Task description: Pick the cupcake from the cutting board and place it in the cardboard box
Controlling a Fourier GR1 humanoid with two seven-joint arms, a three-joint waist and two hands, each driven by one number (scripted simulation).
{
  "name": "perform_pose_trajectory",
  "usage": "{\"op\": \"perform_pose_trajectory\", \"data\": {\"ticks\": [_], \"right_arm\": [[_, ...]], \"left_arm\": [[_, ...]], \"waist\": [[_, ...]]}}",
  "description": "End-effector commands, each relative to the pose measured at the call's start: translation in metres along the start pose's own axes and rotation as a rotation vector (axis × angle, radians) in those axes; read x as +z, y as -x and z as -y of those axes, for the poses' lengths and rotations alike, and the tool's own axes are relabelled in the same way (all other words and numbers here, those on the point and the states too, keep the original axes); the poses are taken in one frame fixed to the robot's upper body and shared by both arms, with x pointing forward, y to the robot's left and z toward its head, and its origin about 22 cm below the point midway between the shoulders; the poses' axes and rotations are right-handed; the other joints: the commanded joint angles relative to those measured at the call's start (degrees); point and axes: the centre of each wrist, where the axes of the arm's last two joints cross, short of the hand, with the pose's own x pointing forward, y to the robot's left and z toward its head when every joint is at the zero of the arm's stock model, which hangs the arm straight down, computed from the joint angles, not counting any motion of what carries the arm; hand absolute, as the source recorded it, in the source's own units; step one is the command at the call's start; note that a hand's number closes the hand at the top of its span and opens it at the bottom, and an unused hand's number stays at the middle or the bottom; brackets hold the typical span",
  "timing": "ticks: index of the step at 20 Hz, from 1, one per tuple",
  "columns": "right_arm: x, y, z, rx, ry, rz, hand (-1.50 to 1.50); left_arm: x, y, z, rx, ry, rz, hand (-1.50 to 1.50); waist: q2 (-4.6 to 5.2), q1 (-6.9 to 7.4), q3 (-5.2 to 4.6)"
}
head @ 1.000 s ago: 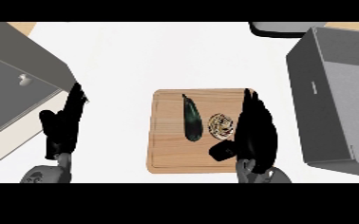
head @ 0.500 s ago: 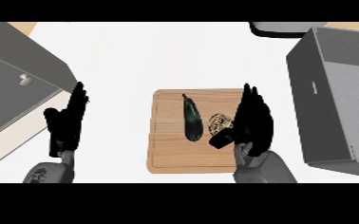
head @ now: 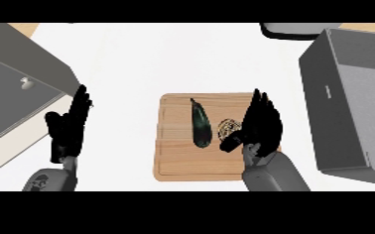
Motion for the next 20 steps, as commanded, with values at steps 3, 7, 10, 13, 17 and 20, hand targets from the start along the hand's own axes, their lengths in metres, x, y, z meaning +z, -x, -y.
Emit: {"op": "perform_pose_trajectory", "data": {"ticks": [3, 7, 10, 13, 17, 20], "right_arm": [[-0.01, -0.014, 0.005, 0.008, -0.022, -0.239, -1.5], [0.0, -0.007, -0.022, 0.029, -0.033, -0.236, -1.5], [-0.011, -0.016, -0.015, 0.014, -0.044, -0.252, -1.5], [-0.013, -0.014, -0.02, 0.024, -0.048, -0.263, -1.5], [-0.013, -0.009, -0.028, 0.018, -0.068, -0.268, -1.5], [-0.008, -0.008, -0.039, -0.002, -0.046, -0.262, -1.5]], "left_arm": [[-0.004, 0.001, -0.001, 0.007, 0.018, -0.006, 0.0], [-0.002, 0.002, -0.016, -0.01, 0.005, 0.007, 0.0], [-0.002, -0.001, -0.002, -0.007, 0.004, -0.005, 0.0], [0.005, 0.004, 0.013, 0.003, 0.015, -0.003, 0.0], [0.003, 0.013, 0.001, -0.011, -0.007, 0.001, 0.0], [0.002, 0.002, -0.009, -0.003, 0.007, -0.009, 0.0]], "waist": [[0.18, -0.27, 0.07], [0.07, 0.09, 0.05], [0.15, 0.07, 0.08], [0.09, -0.04, 0.08], [0.13, -0.23, 0.07], [0.07, 0.03, 0.1]]}}
